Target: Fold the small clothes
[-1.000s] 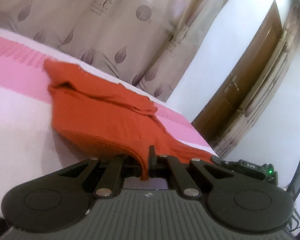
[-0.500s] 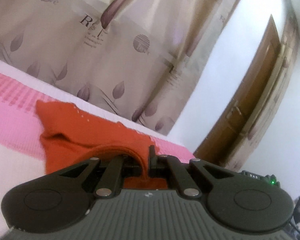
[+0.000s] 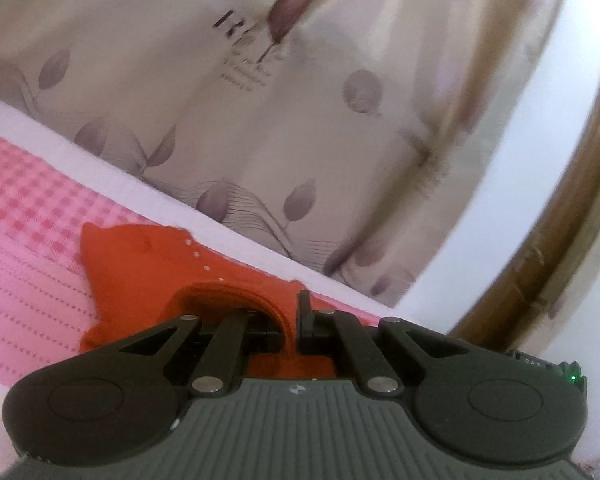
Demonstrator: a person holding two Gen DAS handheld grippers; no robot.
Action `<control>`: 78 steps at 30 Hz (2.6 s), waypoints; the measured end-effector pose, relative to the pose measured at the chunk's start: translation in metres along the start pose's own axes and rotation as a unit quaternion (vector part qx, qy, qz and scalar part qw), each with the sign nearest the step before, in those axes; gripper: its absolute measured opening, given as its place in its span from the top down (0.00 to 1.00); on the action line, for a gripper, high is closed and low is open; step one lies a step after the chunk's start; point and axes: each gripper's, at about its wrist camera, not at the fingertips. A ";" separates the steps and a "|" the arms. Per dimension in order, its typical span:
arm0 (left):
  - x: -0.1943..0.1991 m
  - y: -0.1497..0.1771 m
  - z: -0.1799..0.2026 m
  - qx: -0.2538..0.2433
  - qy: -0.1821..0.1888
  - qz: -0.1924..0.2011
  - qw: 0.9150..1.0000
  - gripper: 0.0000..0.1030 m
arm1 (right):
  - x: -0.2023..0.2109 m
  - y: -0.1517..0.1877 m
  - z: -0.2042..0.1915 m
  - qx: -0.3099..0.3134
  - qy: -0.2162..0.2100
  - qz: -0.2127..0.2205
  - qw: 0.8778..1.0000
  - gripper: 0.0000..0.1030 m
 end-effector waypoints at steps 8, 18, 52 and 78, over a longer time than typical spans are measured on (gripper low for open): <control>-0.063 -0.004 -0.036 0.044 -0.037 -0.016 0.998 0.97 | -0.063 -0.035 0.031 -0.027 0.030 0.007 0.999 0.91; -0.105 0.001 -0.062 0.062 -0.056 -0.038 0.996 0.97 | -0.105 -0.050 0.061 -0.047 0.059 0.013 0.997 0.91; -0.075 0.011 -0.042 -0.101 -0.170 -0.034 0.980 0.01 | -0.084 0.009 0.013 0.243 0.190 0.050 0.950 0.30; -0.088 0.020 -0.067 -0.062 -0.225 -0.094 0.968 0.01 | -0.130 0.038 0.017 0.320 0.338 0.019 0.885 0.21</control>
Point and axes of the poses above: each gripper's, at about its wrist camera, not at the fingertips, and x roughly against the way its jaws point, z to its right, y to its underside, and after that the axes turned 14 degrees about -x, right-handed
